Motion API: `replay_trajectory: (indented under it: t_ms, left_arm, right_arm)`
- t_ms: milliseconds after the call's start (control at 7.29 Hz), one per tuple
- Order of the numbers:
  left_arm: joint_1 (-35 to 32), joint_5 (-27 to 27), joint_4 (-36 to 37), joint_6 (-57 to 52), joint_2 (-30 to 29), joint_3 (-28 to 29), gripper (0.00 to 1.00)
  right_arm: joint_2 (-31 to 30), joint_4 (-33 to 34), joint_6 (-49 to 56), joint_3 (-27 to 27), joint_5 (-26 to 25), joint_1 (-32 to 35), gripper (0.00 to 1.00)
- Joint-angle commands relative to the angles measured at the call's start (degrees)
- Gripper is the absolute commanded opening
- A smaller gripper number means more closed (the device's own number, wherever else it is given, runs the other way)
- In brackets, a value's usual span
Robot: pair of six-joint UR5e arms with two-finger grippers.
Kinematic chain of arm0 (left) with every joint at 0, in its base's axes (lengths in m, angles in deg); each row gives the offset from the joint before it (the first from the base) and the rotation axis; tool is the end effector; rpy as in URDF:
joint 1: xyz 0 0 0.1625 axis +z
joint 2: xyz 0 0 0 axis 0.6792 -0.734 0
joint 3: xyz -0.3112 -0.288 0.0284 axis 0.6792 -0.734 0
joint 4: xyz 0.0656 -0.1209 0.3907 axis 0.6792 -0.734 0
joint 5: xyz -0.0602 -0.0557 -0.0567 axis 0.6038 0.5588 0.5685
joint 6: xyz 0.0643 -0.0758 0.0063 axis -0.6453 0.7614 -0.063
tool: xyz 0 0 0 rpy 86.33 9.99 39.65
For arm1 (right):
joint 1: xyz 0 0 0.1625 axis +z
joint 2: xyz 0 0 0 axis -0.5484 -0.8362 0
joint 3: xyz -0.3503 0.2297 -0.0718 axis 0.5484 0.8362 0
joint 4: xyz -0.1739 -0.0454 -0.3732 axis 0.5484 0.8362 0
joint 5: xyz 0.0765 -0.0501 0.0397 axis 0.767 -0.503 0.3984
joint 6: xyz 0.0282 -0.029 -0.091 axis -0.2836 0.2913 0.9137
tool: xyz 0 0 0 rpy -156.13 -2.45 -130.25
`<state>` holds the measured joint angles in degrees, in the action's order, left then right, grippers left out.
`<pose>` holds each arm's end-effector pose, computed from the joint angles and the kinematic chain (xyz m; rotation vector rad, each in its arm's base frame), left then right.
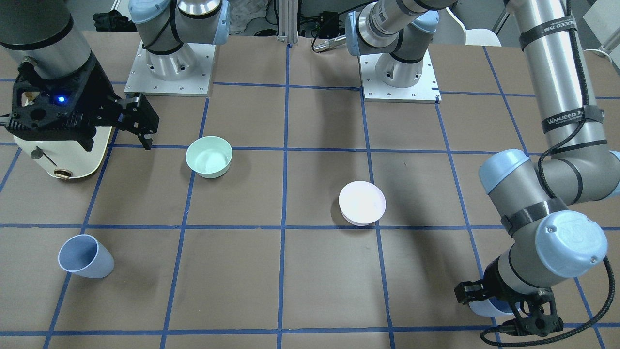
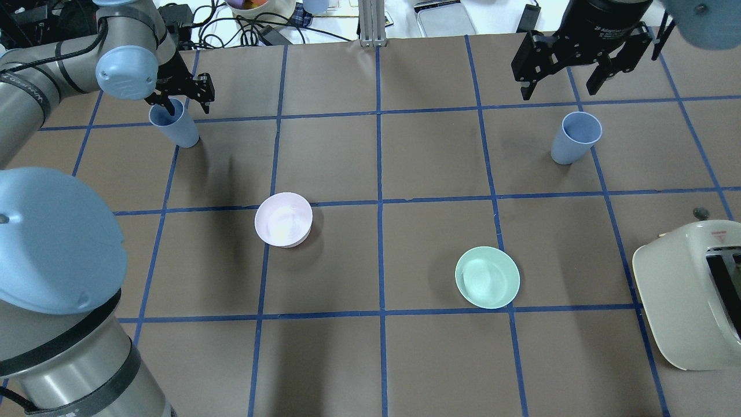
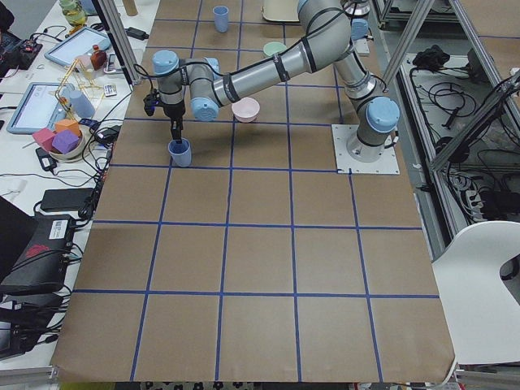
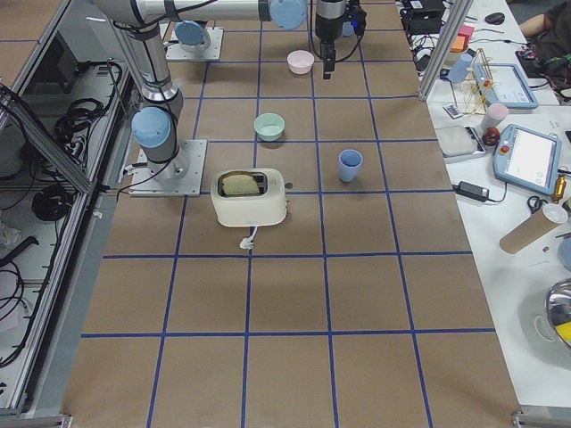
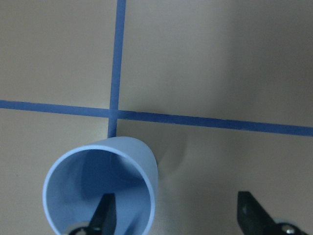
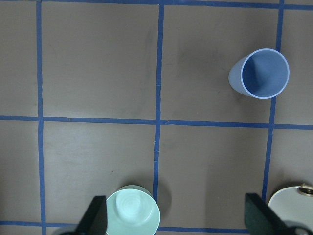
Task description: Stack blue cups with both arms
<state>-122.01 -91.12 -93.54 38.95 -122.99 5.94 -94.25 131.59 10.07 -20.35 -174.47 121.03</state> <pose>0.0138 -0.7349 0.2634 -0.1230 3.0325 -0.0845 0.1132 -0.5404 0.5019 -0.0663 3.1342 -0.0558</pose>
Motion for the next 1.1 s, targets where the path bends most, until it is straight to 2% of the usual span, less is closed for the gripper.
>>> replay_trajectory:
  t_ms: [0, 137, 549, 686, 961]
  left_arm:
    - [0.1, 0.0, 0.4, -2.8, -0.2, -0.1, 0.12]
    - [0.1, 0.0, 0.5, -2.7, 0.2, -0.1, 0.0]
    - [-1.9, 0.0, -1.8, -1.7, 3.0, 0.9, 0.0]
    - [-4.9, 1.1, -1.7, 1.3, 3.9, 0.9, 0.0]
    - [-14.5, 1.6, -1.7, 17.4, 5.7, 0.9, 0.0]
  right_arm:
    - [0.1, 0.0, 0.0, -0.2, 0.3, -0.1, 1.0]
    - [0.1, 0.0, 0.0, -0.2, 0.4, 0.1, 1.0]
    - [-0.4, -0.3, -0.3, 0.0, 0.0, 0.1, 1.0]
    - [-0.3, -0.3, -0.3, 0.2, 0.0, 0.1, 1.0]
    - [-0.3, -0.6, -1.2, 0.1, -0.3, 0.1, 1.0]
